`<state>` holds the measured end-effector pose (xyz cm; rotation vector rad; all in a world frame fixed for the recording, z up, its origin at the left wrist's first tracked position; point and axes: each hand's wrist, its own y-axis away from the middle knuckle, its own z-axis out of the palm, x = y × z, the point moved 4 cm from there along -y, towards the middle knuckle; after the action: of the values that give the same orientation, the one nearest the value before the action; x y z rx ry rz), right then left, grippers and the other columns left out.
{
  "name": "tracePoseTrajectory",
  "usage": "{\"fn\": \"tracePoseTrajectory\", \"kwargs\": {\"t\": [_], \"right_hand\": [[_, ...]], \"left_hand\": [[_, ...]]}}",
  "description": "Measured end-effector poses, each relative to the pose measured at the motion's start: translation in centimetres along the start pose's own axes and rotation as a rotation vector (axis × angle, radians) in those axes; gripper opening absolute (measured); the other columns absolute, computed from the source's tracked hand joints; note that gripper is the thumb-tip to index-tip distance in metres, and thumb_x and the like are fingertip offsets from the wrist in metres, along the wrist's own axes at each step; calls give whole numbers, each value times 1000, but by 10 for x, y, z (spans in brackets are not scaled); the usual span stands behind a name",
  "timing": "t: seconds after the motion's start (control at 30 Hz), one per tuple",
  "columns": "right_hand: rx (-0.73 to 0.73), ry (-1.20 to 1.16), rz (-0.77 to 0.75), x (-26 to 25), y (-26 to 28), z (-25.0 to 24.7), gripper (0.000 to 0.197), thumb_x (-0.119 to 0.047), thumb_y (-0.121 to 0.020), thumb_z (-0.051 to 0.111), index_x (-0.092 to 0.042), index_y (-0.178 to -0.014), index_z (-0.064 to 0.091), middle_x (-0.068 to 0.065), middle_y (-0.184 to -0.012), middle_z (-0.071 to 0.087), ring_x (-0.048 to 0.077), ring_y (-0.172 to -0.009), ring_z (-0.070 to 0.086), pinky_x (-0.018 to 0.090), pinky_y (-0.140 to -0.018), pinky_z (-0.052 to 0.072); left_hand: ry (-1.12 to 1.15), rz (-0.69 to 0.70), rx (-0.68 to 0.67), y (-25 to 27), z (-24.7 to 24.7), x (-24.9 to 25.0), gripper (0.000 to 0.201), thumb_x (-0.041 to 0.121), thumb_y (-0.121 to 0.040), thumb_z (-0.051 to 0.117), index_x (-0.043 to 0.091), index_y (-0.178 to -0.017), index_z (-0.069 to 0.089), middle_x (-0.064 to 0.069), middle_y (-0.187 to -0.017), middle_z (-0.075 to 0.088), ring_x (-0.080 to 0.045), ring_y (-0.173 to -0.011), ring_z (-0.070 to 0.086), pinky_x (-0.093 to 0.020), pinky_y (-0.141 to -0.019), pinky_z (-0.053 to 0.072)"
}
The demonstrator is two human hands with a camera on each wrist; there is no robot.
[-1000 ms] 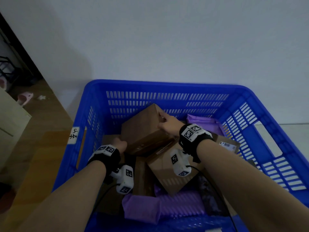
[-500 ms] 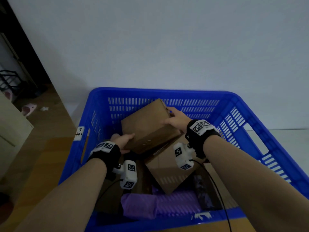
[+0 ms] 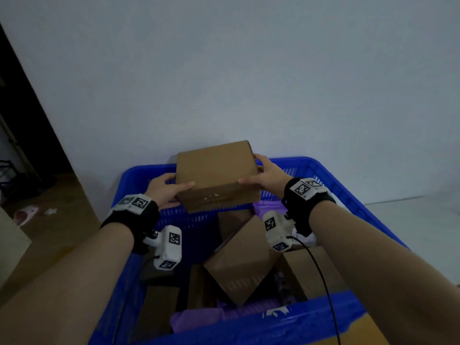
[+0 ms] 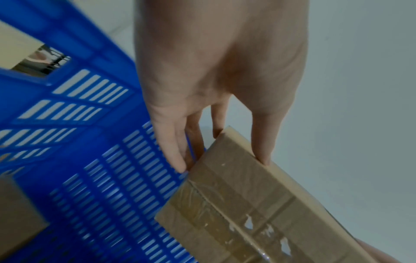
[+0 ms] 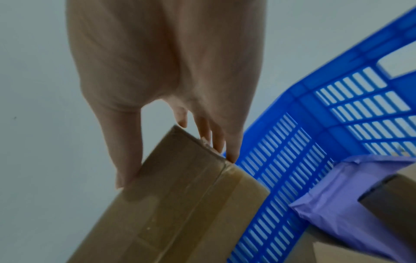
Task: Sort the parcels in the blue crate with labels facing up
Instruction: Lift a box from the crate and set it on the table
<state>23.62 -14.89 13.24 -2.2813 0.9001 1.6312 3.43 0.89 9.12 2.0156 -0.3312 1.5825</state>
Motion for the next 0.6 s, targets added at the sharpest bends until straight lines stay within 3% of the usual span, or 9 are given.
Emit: {"fn": "tracePoseTrajectory", "kwargs": {"t": [0.13, 0.27, 0.37, 0.43, 0.53, 0.6], "right_hand": [[34, 38, 22, -1, 6, -19, 118, -21, -55, 90, -18, -148, 18, 8, -141, 44, 28, -126, 47, 51, -104, 43], [150, -58, 46, 4, 12, -42, 83, -19, -68, 83, -6, -135, 35, 8, -128, 52, 26, -117, 53, 44, -97, 49], [212, -149, 49, 3, 14, -51, 66, -37, -76, 76, -4, -125, 48, 9, -122, 56, 23, -107, 57, 37, -86, 52], [247, -175, 62, 2, 12, -54, 60, -47, -79, 68, -2, -116, 55, 11, -116, 60, 25, -101, 59, 37, -84, 52], [298, -151, 113, 3, 8, -56, 65, -57, -81, 62, 2, -108, 58, 16, -108, 64, 31, -99, 64, 46, -93, 53], [307, -136, 144, 2, 6, -55, 67, -59, -82, 57, 3, -106, 56, 18, -102, 65, 33, -95, 67, 47, -91, 53]], "left_hand": [[-42, 94, -66, 0, 7, 27, 74, 26, -73, 79, 17, -138, 44, -8, -136, 51, -28, -118, 53, -40, -93, 50], [-65, 171, -157, 3, 16, 47, 86, 17, -70, 81, 24, -144, 37, -6, -131, 52, -25, -120, 50, -42, -91, 50], [-35, 231, -269, 5, 22, 60, 104, 25, -53, 86, 29, -143, 36, -5, -134, 52, -24, -118, 53, -39, -83, 54], [-107, 263, -333, 8, 23, 67, 113, 33, -45, 89, 34, -143, 33, -3, -134, 53, -21, -122, 51, -41, -89, 52], [-246, 305, -344, 7, 20, 72, 126, 48, -34, 91, 33, -144, 31, -2, -135, 52, -21, -122, 51, -46, -104, 44], [-292, 313, -313, 5, 17, 73, 117, 46, -42, 90, 28, -143, 34, -7, -135, 53, -24, -122, 52, -45, -104, 43]]}}
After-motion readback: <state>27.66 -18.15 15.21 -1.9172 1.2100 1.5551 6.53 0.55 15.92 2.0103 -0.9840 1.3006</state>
